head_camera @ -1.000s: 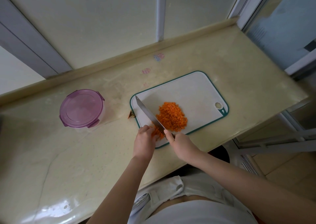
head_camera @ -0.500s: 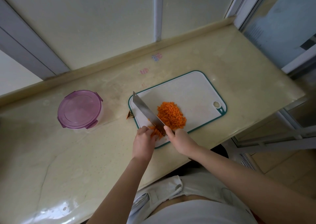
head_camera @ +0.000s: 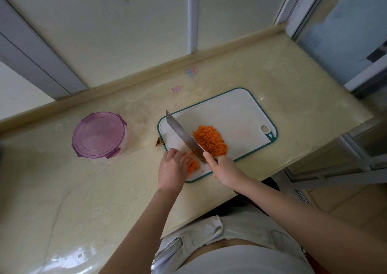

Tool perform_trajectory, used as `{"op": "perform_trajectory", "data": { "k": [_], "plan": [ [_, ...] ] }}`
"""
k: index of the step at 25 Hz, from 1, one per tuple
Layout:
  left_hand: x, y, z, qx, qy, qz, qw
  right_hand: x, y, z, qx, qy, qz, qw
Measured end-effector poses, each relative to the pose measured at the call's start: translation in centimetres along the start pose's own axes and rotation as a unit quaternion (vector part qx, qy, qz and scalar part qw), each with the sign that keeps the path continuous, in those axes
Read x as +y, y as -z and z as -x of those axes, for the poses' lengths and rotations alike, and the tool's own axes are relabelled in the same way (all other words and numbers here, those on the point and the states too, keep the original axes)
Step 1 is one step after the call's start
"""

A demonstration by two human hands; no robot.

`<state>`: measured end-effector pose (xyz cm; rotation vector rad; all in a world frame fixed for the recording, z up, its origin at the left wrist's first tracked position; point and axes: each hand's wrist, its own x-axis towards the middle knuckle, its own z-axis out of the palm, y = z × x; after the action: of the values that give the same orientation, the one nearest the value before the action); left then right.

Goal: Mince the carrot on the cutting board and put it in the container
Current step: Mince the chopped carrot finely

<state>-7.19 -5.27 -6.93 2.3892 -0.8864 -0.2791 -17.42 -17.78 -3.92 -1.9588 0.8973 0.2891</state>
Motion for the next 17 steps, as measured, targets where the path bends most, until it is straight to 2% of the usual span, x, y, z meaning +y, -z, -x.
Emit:
{"op": "perform_trajectory", "data": {
  "k": [5, 9, 17],
  "plan": [
    [-0.1, -0.1, 0.0, -0.082, -0.039, -0.058, 0.994, 0.0, -0.1, 1.1, 0.001, 0.007, -0.033, 0.999],
    [0.1, -0.5, 1.3, -0.069, -0.021, -0.021, 0.997, 0.2, -0.4, 2.0, -0.002, -0.011, -0.056, 0.998],
    [-0.2, -0.9, 1.4, -0.042, 0.031, -0.022, 0.998, 0.1, -0.3, 2.7, -0.021, 0.007, -0.049, 0.999]
  ]
}}
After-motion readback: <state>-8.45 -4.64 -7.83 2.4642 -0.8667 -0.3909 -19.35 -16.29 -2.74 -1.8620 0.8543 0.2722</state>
